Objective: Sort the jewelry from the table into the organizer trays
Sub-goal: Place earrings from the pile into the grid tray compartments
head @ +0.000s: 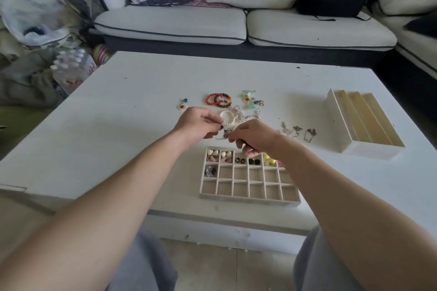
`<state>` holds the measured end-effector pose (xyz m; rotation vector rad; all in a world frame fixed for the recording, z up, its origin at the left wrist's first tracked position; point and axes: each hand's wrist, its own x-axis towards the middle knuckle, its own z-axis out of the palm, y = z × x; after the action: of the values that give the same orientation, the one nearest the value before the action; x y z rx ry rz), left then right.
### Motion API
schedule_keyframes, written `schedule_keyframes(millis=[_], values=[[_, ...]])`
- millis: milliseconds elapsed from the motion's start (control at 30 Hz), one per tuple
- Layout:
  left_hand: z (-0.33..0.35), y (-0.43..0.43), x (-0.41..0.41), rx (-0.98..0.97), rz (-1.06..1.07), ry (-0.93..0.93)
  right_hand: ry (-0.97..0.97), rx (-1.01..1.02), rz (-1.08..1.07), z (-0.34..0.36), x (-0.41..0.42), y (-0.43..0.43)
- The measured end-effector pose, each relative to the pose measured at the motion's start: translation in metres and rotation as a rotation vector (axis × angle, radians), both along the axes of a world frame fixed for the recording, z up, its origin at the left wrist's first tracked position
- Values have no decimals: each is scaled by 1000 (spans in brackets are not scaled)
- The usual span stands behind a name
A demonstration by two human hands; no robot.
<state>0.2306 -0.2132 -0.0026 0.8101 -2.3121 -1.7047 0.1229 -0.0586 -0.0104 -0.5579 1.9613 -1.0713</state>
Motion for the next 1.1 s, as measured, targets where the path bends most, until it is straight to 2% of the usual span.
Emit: schedule_keyframes(millis=[333,667,867,967,1100], values=[[-7,-14,33,-164,-130,-168,-63,109,176,-15,31,-5],[-9,-30,38,-211,-229,-278,-68,82,182,-21,21,2],[-13,-27,38,-355,-311,-432,-32,101,197,-22,24,1],[-12,-23,36,-270,-263,-417,-23,112,210,-22,27,1],[-11,-21,38,15,-154,-357,26,127,259,-20,32,0]])
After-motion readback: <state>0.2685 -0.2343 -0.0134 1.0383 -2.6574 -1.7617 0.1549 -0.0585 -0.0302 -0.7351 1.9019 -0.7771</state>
